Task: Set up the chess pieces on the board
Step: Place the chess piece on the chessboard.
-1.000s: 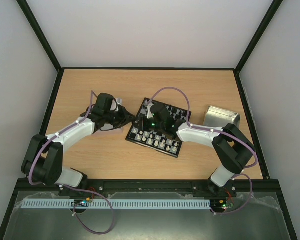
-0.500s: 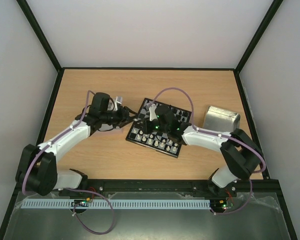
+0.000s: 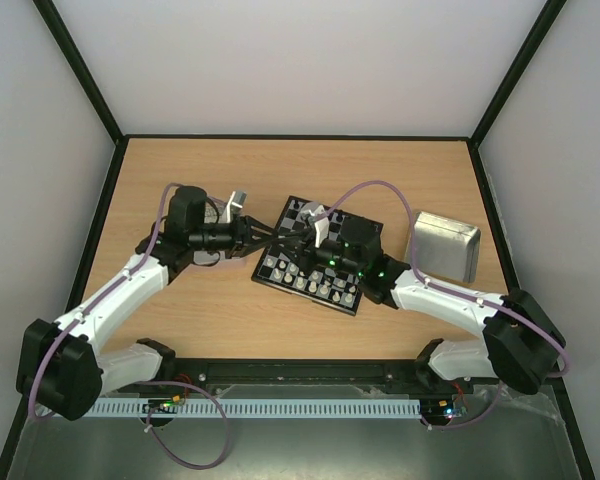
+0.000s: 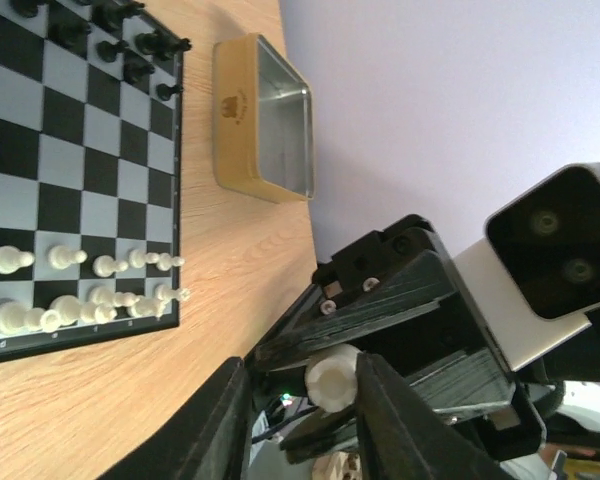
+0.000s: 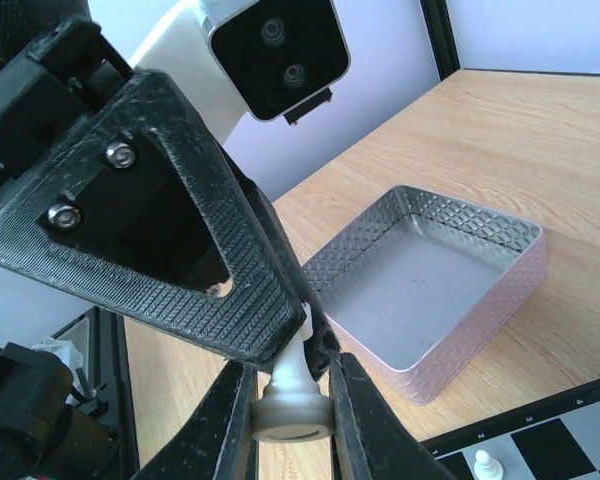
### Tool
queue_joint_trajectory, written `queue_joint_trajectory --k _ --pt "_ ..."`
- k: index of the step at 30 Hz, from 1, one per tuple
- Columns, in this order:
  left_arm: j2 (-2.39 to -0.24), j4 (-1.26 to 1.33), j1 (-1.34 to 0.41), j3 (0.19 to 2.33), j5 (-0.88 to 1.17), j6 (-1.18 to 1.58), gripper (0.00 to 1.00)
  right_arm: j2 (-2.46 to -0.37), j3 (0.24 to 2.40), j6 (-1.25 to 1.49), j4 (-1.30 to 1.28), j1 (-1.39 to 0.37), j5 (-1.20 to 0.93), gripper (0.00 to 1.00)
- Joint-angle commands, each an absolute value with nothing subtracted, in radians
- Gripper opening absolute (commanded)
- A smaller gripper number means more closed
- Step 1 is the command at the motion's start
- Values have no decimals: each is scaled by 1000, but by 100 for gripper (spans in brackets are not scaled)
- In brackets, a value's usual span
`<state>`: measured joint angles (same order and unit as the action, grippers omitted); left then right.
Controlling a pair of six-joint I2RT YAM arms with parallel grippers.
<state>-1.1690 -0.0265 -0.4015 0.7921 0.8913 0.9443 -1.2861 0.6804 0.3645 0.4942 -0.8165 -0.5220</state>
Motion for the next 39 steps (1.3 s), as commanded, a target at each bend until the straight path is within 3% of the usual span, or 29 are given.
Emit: queue_joint_trajectory --k 1,9,15,17,20,22,27,33,39 --pt "-1149 38 -409 770 958 995 26 -1259 666 310 581 -818 -522 4" --pt "-1159 116 -416 742 983 1050 23 -1271 661 305 591 -818 -551 5" --pt "-1163 122 -417 738 981 1045 7 -1278 666 303 559 -819 -548 9" --pt "-1163 117 -417 738 975 1040 4 -1276 676 316 531 -819 -534 16" --pt "-1162 69 -417 745 926 1002 2 -1272 680 355 509 -819 -505 43" --pt "-1157 22 -417 752 874 957 2 -1257 675 370 489 -819 -489 55" --pt "-1150 -206 -450 806 552 768 3 -1141 603 434 476 -818 -319 71" --pt "-1209 -364 -678 859 -45 658 4 -1008 591 568 304 -818 112 72" --pt "-1382 -440 -892 884 -433 703 3 -938 594 697 130 -819 418 72"
